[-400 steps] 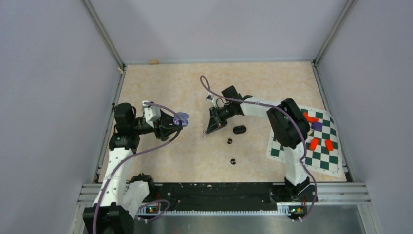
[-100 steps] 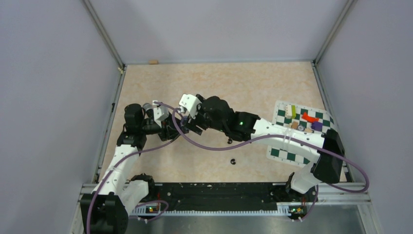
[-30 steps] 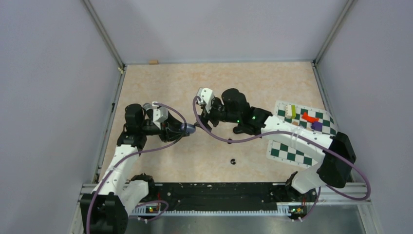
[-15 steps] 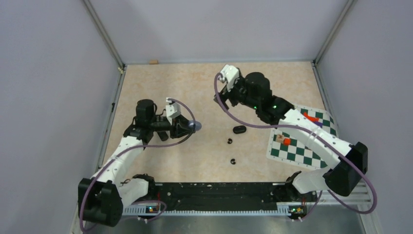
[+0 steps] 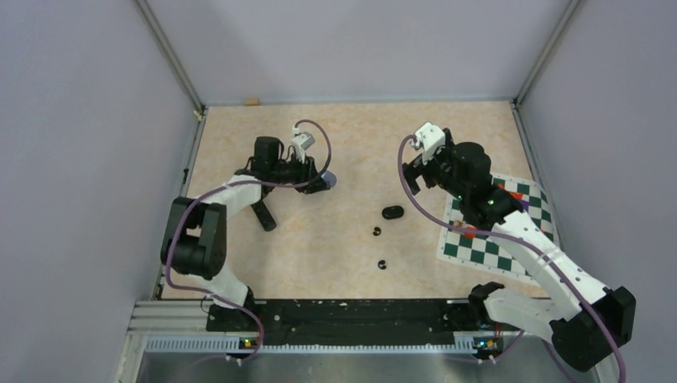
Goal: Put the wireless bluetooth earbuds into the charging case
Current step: Place the charging case at the center of the board.
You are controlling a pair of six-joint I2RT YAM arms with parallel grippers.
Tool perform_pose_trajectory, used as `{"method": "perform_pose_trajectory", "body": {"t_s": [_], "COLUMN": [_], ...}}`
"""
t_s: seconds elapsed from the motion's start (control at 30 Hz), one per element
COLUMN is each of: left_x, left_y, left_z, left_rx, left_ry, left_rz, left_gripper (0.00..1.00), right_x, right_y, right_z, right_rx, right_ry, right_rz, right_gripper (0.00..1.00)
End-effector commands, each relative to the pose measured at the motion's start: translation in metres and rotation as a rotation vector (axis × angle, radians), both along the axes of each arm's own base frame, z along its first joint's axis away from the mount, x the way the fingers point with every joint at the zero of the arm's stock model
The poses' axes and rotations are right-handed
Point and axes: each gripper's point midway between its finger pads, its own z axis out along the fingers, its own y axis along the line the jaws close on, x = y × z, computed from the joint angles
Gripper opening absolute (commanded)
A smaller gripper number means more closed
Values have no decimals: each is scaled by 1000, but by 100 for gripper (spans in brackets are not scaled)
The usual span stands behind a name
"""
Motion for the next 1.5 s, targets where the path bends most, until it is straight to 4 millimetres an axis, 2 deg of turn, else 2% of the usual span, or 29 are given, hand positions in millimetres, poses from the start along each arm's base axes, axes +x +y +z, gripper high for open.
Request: {"method": "perform_pose_trajectory", "body": {"t_s": [0.0, 0.17, 0.33, 0.53, 0.73, 1.1, 1.37, 1.47], "left_x": [48, 61, 76, 82, 80, 74, 70, 71], "left_y": [-6, -10, -3, 3, 5, 8, 9, 11], "left_z": [4, -24, -39, -64, -81, -86, -85, -79], "left_rx": [-84, -117, -90, -39, -8, 4, 6, 8], "left_ry": [105, 221, 252, 349, 410, 439, 439, 420], "left_rz": [201, 265, 323, 377, 396, 407, 415, 422], "left_gripper": [0, 0, 1, 10, 15, 40, 69, 87], "right_x": [9, 11, 12, 12, 12, 12, 11, 11], "right_y": [0, 1, 2, 2, 1, 1, 1, 1], "right_z": [15, 6, 3, 2, 1, 3, 4, 4], "right_rx": [44, 36, 30, 26, 25, 26, 29, 29], "right_ry": [-61, -57, -63, -71, -77, -81, -84, -84], "right_rz": [3, 11, 17, 18, 17, 16, 18, 17], "right_gripper": [94, 94, 94, 94, 94, 94, 94, 94]}}
